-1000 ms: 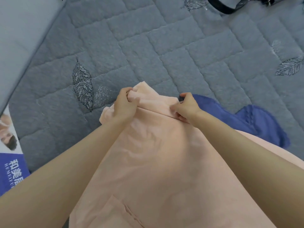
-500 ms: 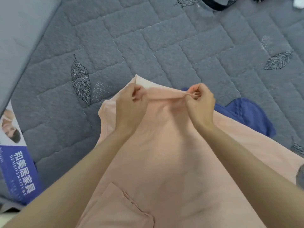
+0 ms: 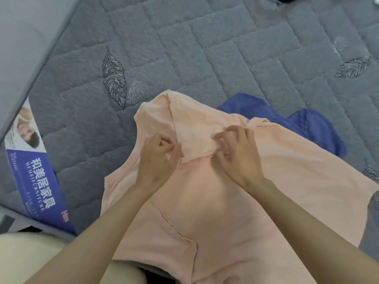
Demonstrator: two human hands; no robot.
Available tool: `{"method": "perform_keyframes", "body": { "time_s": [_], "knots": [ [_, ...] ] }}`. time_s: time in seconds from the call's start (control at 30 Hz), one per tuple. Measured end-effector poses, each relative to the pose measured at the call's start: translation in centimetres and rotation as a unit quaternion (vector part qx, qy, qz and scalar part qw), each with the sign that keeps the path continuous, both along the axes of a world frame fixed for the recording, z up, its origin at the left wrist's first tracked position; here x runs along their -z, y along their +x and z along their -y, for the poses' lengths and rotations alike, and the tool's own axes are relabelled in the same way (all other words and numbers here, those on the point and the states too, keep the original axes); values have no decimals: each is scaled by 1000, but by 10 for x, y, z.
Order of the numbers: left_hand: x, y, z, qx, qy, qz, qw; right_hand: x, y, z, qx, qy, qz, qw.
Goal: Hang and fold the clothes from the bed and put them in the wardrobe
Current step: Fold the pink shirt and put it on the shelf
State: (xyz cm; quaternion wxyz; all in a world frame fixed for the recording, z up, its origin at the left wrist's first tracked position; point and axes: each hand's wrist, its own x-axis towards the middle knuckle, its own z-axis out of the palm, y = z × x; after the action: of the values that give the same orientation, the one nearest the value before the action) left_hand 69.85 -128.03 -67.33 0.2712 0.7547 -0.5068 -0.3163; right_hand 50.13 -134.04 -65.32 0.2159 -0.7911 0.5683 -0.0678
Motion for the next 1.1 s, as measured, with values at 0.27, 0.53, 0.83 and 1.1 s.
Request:
{"method": "perform_keyframes", "body": {
  "time_s": [0.27, 0.53, 0.83, 1.1],
  "knots": [
    [2, 12, -11, -116, 60, 61, 990, -8, 23, 18, -25, 100, -95, 990],
    [5, 58, -68, -327, 165, 2, 931, -6, 113, 56, -138, 85, 15, 987],
    [27, 67, -125, -345, 197, -99, 913, 42, 176, 69, -113, 191, -90, 971],
    [24, 73, -146, -237, 89, -33, 967, 35, 185, 66, -69, 144, -82, 984]
  ]
}}
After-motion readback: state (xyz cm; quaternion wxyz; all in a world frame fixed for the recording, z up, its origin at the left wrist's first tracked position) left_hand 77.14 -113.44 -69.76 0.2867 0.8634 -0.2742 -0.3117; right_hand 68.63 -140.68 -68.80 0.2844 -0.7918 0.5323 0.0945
